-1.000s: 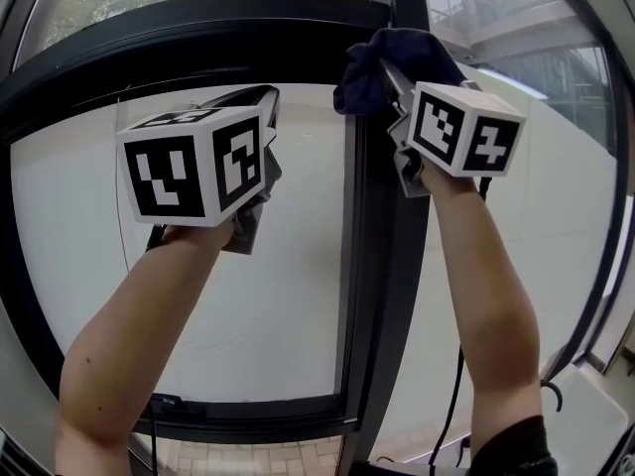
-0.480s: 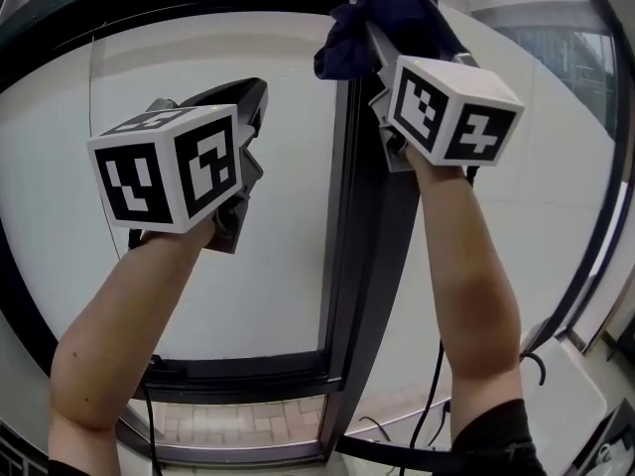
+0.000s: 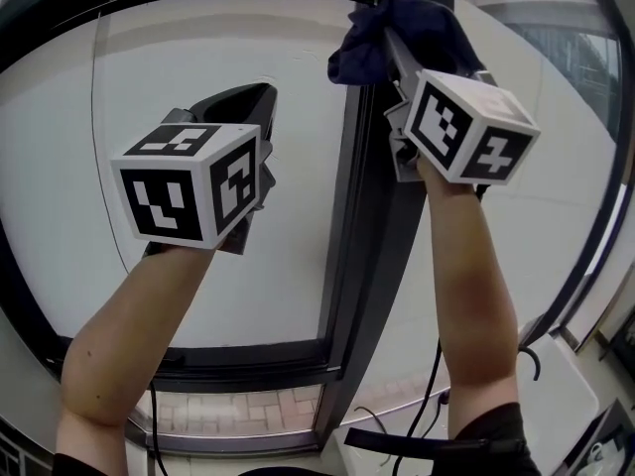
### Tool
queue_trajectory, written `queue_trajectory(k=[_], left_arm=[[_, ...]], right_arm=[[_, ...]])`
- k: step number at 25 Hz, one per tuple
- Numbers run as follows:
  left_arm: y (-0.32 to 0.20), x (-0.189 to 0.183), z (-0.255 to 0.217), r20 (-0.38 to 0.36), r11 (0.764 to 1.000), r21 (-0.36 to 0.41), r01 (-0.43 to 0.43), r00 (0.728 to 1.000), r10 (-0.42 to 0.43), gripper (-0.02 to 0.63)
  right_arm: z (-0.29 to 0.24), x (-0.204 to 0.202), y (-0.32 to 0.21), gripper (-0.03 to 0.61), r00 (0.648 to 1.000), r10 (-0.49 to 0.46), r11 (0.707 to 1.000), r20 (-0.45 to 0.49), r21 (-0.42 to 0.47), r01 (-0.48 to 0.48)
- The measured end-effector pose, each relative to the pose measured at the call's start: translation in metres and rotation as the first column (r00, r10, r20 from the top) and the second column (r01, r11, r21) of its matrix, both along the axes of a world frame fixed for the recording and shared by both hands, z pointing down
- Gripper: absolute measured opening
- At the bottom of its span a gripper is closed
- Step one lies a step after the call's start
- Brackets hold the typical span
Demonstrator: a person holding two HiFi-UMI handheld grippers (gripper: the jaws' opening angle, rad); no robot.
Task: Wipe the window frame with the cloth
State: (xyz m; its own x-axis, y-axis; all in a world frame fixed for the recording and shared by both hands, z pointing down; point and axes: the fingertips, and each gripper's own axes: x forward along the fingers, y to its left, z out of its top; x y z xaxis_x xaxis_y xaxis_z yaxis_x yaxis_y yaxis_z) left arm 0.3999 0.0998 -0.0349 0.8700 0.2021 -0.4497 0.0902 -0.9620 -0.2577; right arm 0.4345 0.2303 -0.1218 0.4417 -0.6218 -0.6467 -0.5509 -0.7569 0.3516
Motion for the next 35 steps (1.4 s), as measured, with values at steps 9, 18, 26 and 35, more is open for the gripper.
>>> queue_trajectory(k=[9, 18, 26, 35], left_arm=[[0.003, 0.001, 0.008, -0.03, 0.999, -0.031, -0.008, 1.0, 0.007, -0.006], [0.017, 0.007, 0.013, -0.019, 0.999, -0.037, -0.035, 0.999, 0.034, -0.006], [0.034, 0.01, 0.015, -0.007, 0.996, -0.017, -0.082, 0.997, 0.082, -0.006], [0.033, 0.011, 0.007, 0.011, 0.989, 0.014, -0.15, 0.989, 0.15, -0.006]], right_arm=[[0.028, 0.002, 0.001, 0.067, 1.0, -0.007, 1.0, 0.03, -0.007, 0.007], [0.053, 0.004, 0.001, 0.067, 0.998, -0.019, 1.0, 0.052, -0.017, 0.02], [0.063, 0.004, 0.002, 0.067, 0.998, -0.01, 1.0, 0.065, -0.009, 0.011], [0.067, 0.003, 0.001, 0.067, 0.996, 0.047, 0.999, 0.077, 0.013, -0.049]])
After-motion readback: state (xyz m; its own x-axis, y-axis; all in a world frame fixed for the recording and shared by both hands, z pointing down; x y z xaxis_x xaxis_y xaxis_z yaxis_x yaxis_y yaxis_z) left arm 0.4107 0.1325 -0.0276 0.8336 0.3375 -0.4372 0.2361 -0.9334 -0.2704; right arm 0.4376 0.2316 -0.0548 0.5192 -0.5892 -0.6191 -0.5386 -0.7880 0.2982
